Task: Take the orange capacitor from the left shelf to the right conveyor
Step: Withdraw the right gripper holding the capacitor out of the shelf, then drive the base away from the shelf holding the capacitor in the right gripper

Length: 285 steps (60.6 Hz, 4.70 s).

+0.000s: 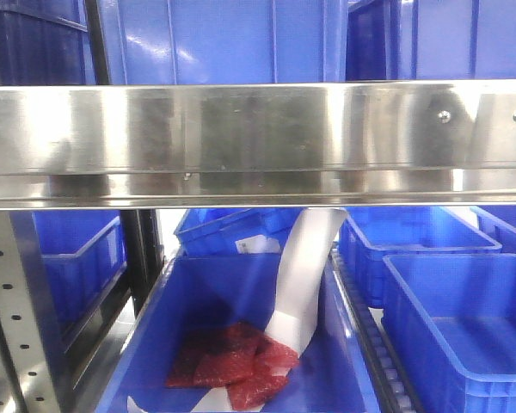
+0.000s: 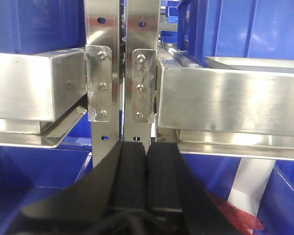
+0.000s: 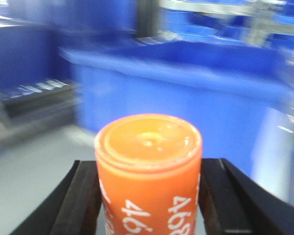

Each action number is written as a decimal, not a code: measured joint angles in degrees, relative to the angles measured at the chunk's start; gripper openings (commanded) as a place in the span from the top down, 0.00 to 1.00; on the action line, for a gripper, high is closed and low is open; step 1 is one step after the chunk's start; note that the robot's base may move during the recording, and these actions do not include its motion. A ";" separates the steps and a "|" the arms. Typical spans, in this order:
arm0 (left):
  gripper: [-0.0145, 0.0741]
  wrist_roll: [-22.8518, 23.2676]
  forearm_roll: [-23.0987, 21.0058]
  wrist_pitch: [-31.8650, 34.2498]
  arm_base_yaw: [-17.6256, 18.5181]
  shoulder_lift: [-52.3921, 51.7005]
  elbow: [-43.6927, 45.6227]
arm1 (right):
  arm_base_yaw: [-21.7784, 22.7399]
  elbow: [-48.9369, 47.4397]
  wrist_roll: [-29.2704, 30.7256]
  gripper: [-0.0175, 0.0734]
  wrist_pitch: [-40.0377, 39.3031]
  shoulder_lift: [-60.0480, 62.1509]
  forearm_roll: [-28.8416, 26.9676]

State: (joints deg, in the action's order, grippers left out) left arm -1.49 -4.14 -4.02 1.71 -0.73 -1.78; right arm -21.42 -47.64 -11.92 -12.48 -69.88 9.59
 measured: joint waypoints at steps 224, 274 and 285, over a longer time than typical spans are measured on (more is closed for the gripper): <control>0.98 0.00 0.00 0.00 0.00 0.00 0.00 | 8.24 19.63 -0.19 0.73 37.53 66.47 0.00; 0.98 0.00 0.00 0.00 0.00 0.00 0.00 | 8.24 19.63 -0.19 0.73 37.53 66.47 0.00; 0.98 0.00 0.00 0.00 0.00 0.00 0.00 | 8.24 19.63 -0.19 0.73 37.53 66.47 0.00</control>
State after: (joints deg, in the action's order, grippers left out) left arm -1.49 -4.14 -4.02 1.71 -0.73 -1.78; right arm -13.18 -28.01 -12.11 25.05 -3.41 9.59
